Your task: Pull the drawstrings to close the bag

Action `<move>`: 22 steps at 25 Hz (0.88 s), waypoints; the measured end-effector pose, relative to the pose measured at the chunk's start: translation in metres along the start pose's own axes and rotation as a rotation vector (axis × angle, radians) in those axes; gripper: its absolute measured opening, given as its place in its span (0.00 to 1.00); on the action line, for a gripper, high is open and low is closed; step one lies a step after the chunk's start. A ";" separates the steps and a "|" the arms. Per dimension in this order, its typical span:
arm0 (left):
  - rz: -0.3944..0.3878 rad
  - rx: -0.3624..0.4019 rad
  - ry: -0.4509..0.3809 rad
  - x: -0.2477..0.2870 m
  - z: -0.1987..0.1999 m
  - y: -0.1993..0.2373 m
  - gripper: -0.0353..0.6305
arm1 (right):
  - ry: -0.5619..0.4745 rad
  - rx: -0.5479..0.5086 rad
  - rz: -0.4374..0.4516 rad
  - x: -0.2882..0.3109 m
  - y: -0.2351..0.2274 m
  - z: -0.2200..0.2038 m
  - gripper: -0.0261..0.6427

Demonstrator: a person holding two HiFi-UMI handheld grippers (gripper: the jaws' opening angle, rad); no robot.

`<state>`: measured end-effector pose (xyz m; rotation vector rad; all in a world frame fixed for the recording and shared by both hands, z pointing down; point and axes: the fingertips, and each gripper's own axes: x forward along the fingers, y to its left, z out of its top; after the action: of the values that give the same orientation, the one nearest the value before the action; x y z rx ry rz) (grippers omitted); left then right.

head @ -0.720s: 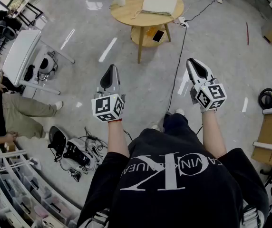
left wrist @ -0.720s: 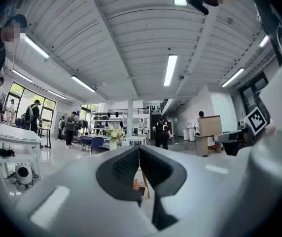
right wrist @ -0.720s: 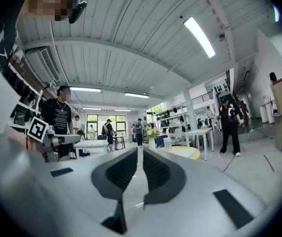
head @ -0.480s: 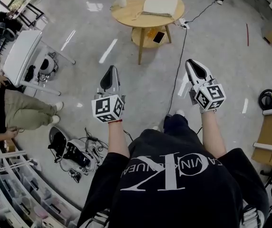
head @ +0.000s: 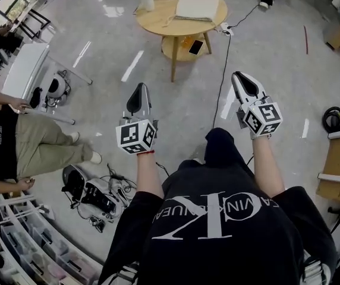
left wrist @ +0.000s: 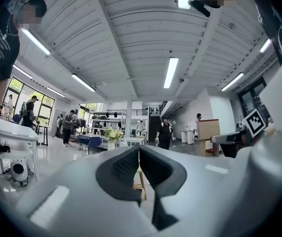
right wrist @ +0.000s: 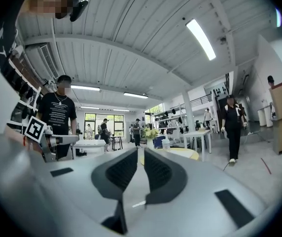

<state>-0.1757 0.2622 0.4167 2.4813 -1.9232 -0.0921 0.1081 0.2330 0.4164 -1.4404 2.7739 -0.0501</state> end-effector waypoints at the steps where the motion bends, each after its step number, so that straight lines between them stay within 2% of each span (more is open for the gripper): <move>1: -0.007 -0.006 -0.001 0.003 0.000 0.000 0.08 | -0.004 0.003 -0.010 0.001 -0.003 0.003 0.10; 5: -0.038 -0.032 -0.005 0.013 0.000 -0.003 0.08 | -0.019 0.025 -0.057 -0.001 -0.015 0.009 0.11; 6: -0.046 -0.037 -0.008 0.017 0.000 -0.004 0.11 | -0.023 0.031 -0.062 0.001 -0.018 0.010 0.16; 7: -0.054 -0.042 -0.011 0.021 0.001 -0.004 0.18 | -0.022 0.036 -0.066 0.003 -0.022 0.010 0.21; 8: -0.062 -0.046 -0.011 0.026 0.000 -0.005 0.23 | -0.018 0.038 -0.068 0.007 -0.025 0.009 0.23; 11: -0.080 -0.049 -0.003 0.042 -0.007 -0.005 0.26 | 0.000 0.038 -0.064 0.018 -0.032 0.000 0.27; 16: -0.084 -0.047 0.014 0.080 -0.015 0.006 0.28 | 0.014 0.039 -0.039 0.055 -0.048 -0.007 0.31; 22: -0.087 -0.056 0.040 0.149 -0.026 0.026 0.28 | 0.033 0.051 -0.022 0.118 -0.084 -0.015 0.32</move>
<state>-0.1623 0.1102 0.4371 2.5099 -1.7730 -0.0946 0.1080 0.0887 0.4349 -1.4716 2.7607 -0.1451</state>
